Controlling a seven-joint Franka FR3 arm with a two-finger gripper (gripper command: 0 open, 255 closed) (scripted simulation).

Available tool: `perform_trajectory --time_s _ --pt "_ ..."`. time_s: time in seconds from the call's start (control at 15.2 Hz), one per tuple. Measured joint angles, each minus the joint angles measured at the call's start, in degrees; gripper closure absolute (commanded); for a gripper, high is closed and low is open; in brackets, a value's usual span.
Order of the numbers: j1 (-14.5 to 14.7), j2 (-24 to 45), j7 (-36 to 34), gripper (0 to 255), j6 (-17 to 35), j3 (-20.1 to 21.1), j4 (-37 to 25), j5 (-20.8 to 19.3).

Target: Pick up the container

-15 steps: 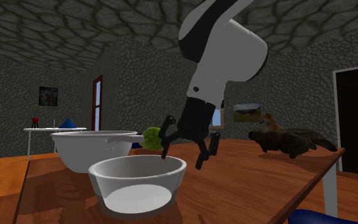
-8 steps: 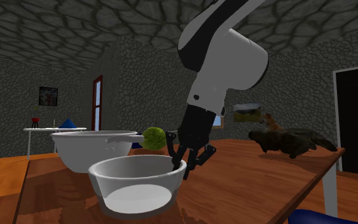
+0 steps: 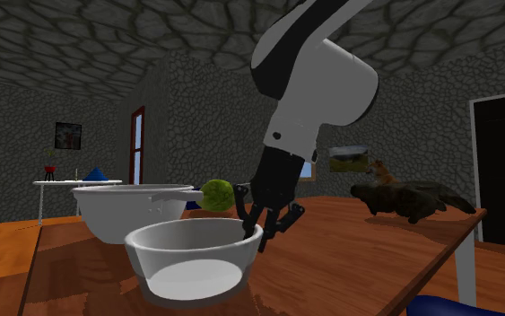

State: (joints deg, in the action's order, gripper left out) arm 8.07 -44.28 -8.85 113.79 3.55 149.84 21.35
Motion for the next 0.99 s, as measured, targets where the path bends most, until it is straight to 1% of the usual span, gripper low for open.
perform_trajectory --time_s 0.99 --pt "-0.42 0.5 -2.97 255 -9.94 -0.83 -10.61 -1.8"
